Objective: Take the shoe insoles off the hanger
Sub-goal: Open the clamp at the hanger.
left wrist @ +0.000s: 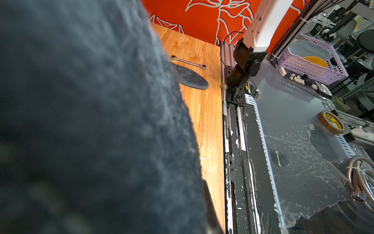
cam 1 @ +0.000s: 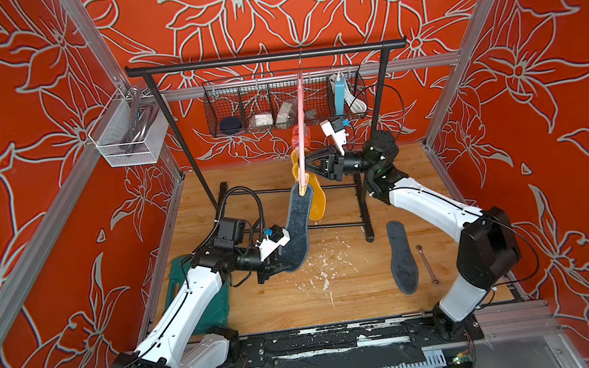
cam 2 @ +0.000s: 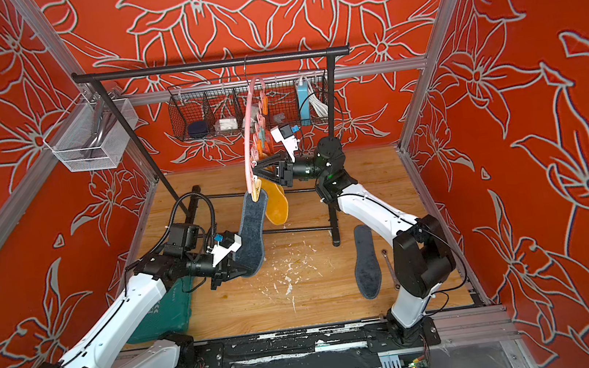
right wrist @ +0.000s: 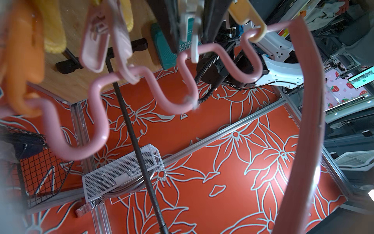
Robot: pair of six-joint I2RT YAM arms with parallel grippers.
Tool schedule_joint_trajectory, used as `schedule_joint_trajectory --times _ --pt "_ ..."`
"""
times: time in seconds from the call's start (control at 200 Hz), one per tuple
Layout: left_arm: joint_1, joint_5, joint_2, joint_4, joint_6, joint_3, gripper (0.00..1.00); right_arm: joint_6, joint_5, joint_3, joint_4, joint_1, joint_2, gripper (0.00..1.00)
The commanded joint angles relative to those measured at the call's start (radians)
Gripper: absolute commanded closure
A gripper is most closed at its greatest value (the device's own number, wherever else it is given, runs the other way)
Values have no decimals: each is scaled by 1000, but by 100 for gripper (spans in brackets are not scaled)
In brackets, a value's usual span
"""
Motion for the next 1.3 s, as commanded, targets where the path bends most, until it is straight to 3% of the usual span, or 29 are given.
schedule_joint_trajectory --times 0.0,0.165,0.39,0.671,0.851,0.941,1.051,1.176,1.291 --pt "-9 -8 -19 -29 33 -16 100 -59 23 -13 -56 8 -36 82" --pt "-9 -90 -42 -73 150 -61 100 -156 77 -12 -168 6 -54 75" --pt "-10 -147 -78 -78 210 -116 100 -223 179 -73 -237 6 -102 47" --pt "-13 -231 -83 -27 301 -203 100 -344 325 -253 -312 6 -265 39" --pt "-16 -233 -92 58 284 -264 100 -484 483 -417 -423 6 -424 37" --pt "-19 -244 -99 84 292 -285 100 -580 459 -517 -423 8 -493 36" --pt "-56 -347 -108 63 361 -291 100 -693 362 -617 -428 11 -555 34" --pt "-73 -361 -102 64 379 -294 100 -847 332 -625 -587 59 -575 33" --pt "-89 -361 -103 66 382 -298 100 -925 317 -640 -614 124 -567 30"
